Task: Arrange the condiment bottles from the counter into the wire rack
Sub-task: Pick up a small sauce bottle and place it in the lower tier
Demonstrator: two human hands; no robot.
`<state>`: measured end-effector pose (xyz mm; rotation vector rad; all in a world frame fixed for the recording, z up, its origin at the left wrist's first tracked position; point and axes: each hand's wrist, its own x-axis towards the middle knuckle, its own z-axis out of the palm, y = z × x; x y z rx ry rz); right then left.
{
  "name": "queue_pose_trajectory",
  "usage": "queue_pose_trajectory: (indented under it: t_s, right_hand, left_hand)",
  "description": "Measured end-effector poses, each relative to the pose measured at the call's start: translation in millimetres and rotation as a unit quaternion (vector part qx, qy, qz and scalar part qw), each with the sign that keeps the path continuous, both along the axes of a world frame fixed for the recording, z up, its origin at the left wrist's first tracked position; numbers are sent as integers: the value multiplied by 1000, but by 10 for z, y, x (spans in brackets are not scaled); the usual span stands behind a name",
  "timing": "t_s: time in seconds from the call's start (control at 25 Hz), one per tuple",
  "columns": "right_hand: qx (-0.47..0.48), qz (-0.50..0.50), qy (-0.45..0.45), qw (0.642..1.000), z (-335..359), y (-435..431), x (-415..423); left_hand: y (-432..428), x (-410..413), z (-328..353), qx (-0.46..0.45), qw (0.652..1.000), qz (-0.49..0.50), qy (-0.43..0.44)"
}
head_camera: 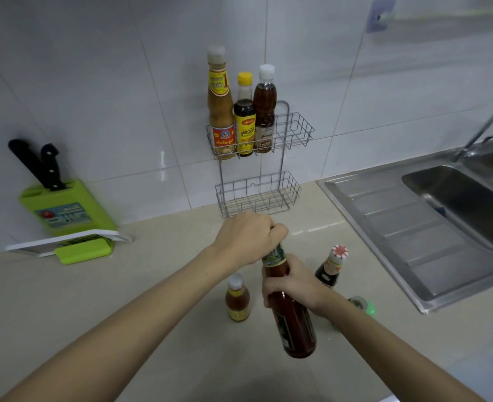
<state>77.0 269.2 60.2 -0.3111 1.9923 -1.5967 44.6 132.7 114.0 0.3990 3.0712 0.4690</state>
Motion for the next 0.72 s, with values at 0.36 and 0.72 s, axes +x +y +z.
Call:
queue_pose_trajectory:
  t_s: [0.36, 0.72]
  right_hand:
    - [-197, 174, -170, 950, -28, 127, -67]
    - [-101, 214, -56, 970, 217, 8, -315]
  left_hand:
    - [-16, 2, -3, 30, 994, -92, 55]
    - [-336, -33, 209, 224, 955, -163, -103]
